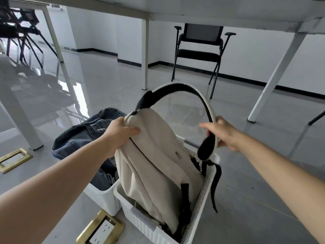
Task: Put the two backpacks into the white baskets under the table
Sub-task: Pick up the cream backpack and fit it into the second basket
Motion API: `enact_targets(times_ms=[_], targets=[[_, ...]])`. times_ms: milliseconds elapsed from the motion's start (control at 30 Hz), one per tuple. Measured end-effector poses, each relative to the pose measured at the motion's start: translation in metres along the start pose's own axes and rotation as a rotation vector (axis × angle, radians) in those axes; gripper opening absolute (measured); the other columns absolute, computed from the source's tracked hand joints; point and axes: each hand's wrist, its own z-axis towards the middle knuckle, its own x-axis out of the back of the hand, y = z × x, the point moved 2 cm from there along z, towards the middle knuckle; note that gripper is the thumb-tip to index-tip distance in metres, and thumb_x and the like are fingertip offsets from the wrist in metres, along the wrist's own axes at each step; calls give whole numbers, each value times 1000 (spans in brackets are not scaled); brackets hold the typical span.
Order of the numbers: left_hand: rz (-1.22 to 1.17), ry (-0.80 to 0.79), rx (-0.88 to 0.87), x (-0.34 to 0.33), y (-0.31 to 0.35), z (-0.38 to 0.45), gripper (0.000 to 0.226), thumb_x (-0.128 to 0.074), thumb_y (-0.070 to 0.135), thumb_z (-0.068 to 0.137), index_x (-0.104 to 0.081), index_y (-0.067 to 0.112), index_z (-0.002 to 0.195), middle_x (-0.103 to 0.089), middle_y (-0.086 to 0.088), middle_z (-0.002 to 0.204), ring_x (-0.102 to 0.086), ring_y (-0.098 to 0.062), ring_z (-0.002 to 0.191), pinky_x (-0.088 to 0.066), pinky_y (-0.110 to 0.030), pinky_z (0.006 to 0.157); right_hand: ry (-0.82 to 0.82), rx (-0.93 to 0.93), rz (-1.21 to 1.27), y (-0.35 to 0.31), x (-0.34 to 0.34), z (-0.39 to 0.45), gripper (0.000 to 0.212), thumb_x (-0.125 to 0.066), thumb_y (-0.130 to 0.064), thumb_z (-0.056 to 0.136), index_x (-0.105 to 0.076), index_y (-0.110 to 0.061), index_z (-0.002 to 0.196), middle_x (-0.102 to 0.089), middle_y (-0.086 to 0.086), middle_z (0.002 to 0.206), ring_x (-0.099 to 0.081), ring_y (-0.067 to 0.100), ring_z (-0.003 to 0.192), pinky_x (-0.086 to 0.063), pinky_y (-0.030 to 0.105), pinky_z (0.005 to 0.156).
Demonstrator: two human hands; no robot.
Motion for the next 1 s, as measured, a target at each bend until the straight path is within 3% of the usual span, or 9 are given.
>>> enact_targets(times_ms=[167, 333, 400, 467, 567, 633, 700, 833, 1000], targets=[[2, 0, 14, 2, 1, -1, 39, -76, 15, 73, -60, 11, 109, -68, -15, 107, -67, -32, 97, -56, -50, 87, 141, -70, 331, -39, -16, 21, 47, -62, -36, 87, -45, -7, 120, -48, 7, 83, -54, 23, 73, -51, 41, 58], [-7, 24, -15, 4, -5, -1, 37, -77, 16, 74, -60, 11, 107, -67, -13, 105, -66, -31, 96, -57, -48, 86, 186, -234, 640, -8, -67, 30, 60, -65, -40, 82, -40, -7, 126, -54, 12, 90, -55, 26, 71, -53, 42, 59], [13, 52, -26, 7, -11, 0, 36, -77, 19, 73, -61, 12, 104, -68, -13, 105, -66, -31, 97, -56, -50, 88, 192, -255, 358, 22, -85, 27, 80, -65, -51, 71, -31, -7, 129, -57, 17, 119, -58, 35, 101, -55, 50, 82], [23, 89, -29, 11, -18, 1, 37, -77, 21, 72, -60, 13, 104, -67, -12, 105, -65, -29, 98, -55, -50, 90, 27, -275, -113, 48, -90, 24, 94, -65, -45, 77, -14, -5, 145, -40, 20, 146, -42, 37, 132, -42, 43, 105], [31, 111, -25, 12, -30, -3, 44, -80, 23, 71, -55, 13, 107, -63, -6, 102, -62, -20, 94, -54, -39, 79, -342, -387, -264, 48, -90, 15, 102, -74, -35, 76, -12, -9, 153, -27, 12, 156, -35, 33, 139, -38, 42, 106], [73, 78, -14, 10, -36, -10, 55, -85, 23, 63, -51, 17, 106, -61, 0, 98, -60, -14, 89, -51, -31, 69, -400, -258, -229, 17, -91, 13, 114, -75, -36, 76, 4, -8, 154, -11, 11, 162, -27, 29, 144, -35, 35, 106], [111, 55, -33, 10, -38, -15, 58, -87, 16, 58, -54, 21, 105, -63, 2, 97, -62, -16, 91, -52, -32, 71, -292, -23, -198, -26, -88, 22, 109, -69, -21, 86, 16, -7, 151, -1, 15, 162, -22, 27, 145, -30, 31, 107], [136, -35, -232, 7, -14, -31, 55, -80, -2, 64, -62, 20, 112, -70, -1, 98, -64, -18, 92, -55, -29, 75, -209, 290, -161, -89, -84, 39, 98, -62, 4, 79, -4, -25, 153, -29, 19, 153, -49, 31, 122, -43, 34, 99], [239, -104, -500, 4, 31, -44, 42, -77, -3, 65, -63, 11, 103, -70, -7, 95, -61, -11, 79, -51, -22, 72, -448, 381, -125, -98, -62, 47, 86, -60, 6, 78, -31, -38, 145, -38, 3, 148, -38, 18, 129, -34, 32, 95]])
